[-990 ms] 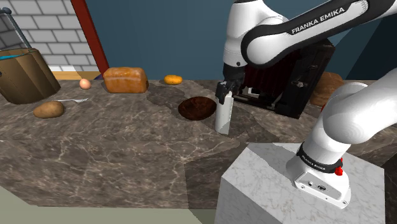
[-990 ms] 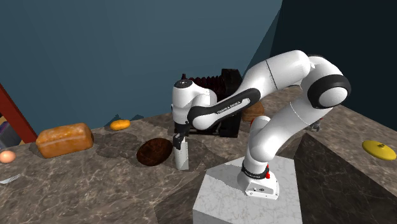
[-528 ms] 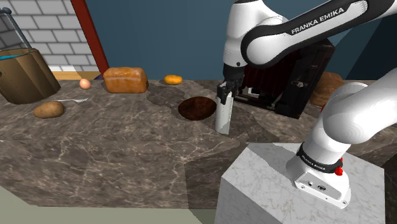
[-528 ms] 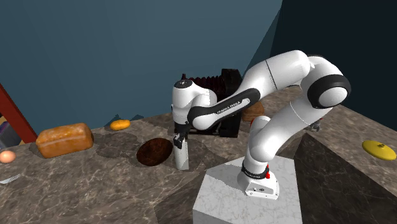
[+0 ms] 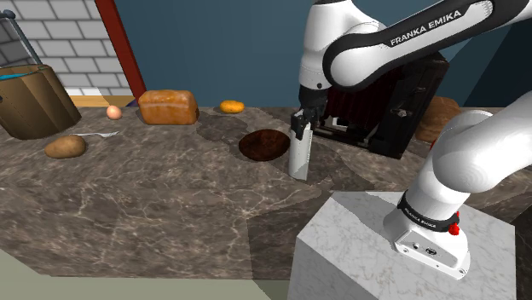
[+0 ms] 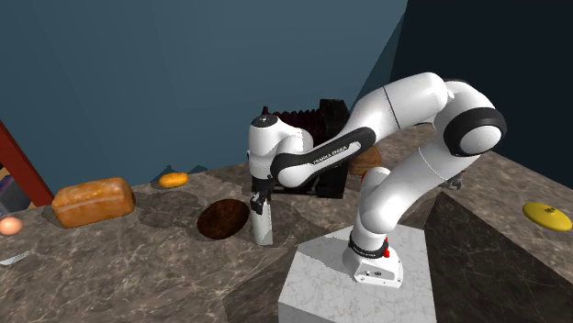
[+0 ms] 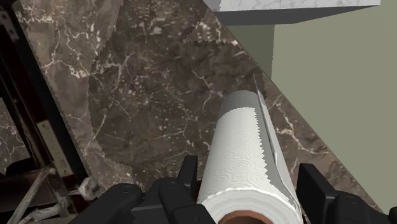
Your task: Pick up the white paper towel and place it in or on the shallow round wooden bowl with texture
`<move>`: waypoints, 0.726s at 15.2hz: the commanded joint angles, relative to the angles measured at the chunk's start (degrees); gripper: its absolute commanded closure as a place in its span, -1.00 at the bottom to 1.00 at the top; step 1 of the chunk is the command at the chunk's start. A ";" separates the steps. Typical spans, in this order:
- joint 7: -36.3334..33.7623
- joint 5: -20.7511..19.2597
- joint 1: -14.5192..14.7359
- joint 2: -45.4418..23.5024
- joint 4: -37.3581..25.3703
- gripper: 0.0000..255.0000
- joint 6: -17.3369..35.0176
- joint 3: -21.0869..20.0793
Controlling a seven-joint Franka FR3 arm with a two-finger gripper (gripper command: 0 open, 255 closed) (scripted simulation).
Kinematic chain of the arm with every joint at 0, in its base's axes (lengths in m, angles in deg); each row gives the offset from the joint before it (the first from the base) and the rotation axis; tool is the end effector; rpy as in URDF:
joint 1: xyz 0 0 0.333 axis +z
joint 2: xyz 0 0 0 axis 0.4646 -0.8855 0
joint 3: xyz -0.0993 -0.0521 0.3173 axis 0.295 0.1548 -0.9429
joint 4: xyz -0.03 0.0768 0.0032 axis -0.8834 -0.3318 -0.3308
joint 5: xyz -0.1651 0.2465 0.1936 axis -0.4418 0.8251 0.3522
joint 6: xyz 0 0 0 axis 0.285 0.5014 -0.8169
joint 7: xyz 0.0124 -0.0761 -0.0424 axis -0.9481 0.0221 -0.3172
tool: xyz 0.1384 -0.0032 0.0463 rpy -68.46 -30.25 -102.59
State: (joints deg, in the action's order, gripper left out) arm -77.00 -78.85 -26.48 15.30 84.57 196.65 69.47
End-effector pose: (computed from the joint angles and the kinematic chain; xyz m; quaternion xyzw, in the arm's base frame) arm 0.3068 0.0831 0.4117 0.9976 -0.0251 0.0512 0.0381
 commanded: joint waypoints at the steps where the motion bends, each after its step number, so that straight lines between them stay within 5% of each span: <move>1: 0.09 -0.03 0.00 0.35 -0.50 1.00 -0.93 0.11; 11: 0.87 -0.25 -0.03 3.05 -6.56 1.00 -9.64 1.14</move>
State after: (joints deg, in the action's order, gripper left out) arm -76.26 -79.03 -26.45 18.19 78.83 188.00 70.46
